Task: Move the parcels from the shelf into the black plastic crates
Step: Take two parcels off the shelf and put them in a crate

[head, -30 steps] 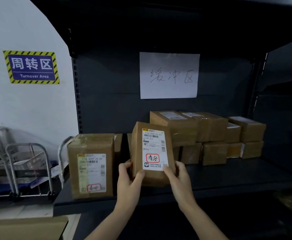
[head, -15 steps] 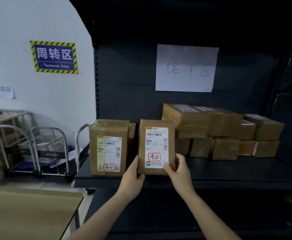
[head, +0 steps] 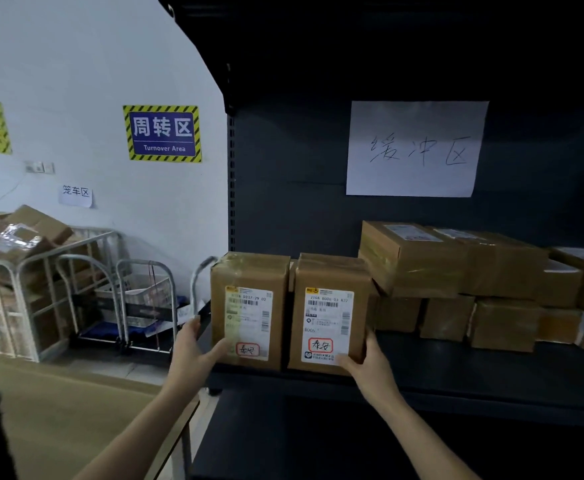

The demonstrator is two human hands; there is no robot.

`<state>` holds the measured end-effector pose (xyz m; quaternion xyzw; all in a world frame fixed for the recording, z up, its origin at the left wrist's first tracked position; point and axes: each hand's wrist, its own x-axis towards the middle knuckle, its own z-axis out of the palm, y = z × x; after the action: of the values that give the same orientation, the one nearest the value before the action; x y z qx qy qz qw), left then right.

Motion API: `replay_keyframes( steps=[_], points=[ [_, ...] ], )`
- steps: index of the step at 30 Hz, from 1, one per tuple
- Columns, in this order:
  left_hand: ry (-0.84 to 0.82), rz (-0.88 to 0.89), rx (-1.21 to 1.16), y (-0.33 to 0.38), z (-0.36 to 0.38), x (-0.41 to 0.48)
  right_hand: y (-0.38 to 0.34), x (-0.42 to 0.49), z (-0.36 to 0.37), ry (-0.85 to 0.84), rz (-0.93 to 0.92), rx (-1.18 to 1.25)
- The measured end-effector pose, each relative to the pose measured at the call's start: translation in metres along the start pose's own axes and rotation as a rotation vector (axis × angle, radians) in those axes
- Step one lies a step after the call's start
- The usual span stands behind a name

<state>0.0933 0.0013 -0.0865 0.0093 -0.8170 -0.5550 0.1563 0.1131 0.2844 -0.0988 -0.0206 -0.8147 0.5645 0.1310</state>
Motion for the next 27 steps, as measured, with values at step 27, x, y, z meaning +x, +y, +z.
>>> replay_keyframes(
  steps=[27],
  points=[
    [-0.134,0.004,-0.34,0.037,-0.008,-0.032,-0.024,-0.029,-0.007,-0.04,-0.025,0.27]
  ],
)
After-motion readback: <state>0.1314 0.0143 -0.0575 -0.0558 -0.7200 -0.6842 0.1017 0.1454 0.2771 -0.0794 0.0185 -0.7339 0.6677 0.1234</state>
